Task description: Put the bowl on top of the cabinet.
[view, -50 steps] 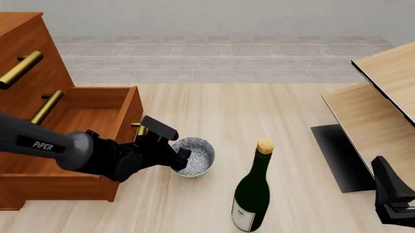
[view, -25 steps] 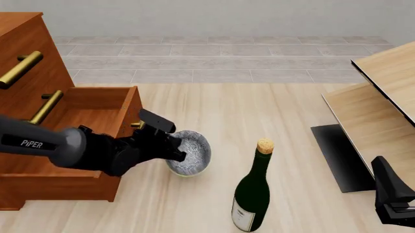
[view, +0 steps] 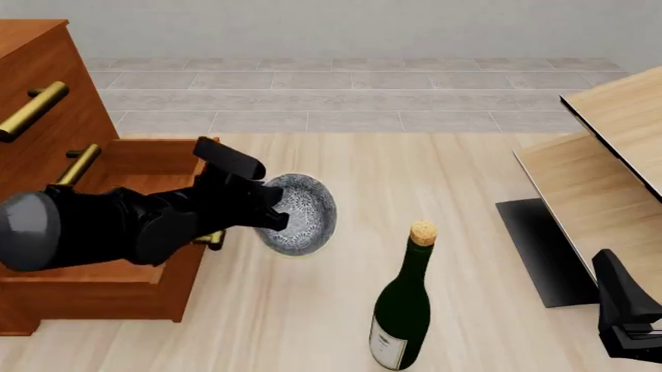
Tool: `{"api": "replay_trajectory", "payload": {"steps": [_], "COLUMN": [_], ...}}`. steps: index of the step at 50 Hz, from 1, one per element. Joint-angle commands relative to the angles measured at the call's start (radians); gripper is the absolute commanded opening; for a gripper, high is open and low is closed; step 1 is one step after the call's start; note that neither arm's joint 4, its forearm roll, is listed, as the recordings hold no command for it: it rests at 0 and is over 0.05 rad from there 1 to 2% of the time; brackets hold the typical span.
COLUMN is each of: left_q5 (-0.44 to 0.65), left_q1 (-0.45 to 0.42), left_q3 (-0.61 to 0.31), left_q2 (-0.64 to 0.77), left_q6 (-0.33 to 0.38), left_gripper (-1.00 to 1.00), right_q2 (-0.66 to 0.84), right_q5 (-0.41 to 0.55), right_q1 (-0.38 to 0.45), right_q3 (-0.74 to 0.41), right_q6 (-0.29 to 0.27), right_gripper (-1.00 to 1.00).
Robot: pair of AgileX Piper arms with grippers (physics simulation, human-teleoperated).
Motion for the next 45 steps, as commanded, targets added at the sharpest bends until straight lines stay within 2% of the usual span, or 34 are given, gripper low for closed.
{"api": "replay_trajectory", "payload": {"steps": [1, 26, 35, 45], "left_q5": [0.057, 0.217, 0.28, 0.393], "left_q1": [-0.012, 0.025, 0.073, 0.09], "left_q3": [-0.004, -0.065, -0.108, -0.17], "left_q2": [-0.113, -0.335, -0.415, -0.513], "left_q6": [-0.014, -0.083, -0.117, -0.151], "left_gripper": [-1.0, -1.0, -1.0, -1.0], "right_q2": [0.0, 0.0, 0.0, 0.0], "right_q5": [0.0, 0.0, 0.0, 0.0], "right_q1": [0.0, 0.0, 0.0, 0.0], "right_q3": [0.0, 0.0, 0.0, 0.0], "right_q6": [0.0, 0.0, 0.0, 0.0], "right_gripper": [1.0, 1.0, 1.0, 1.0]}}
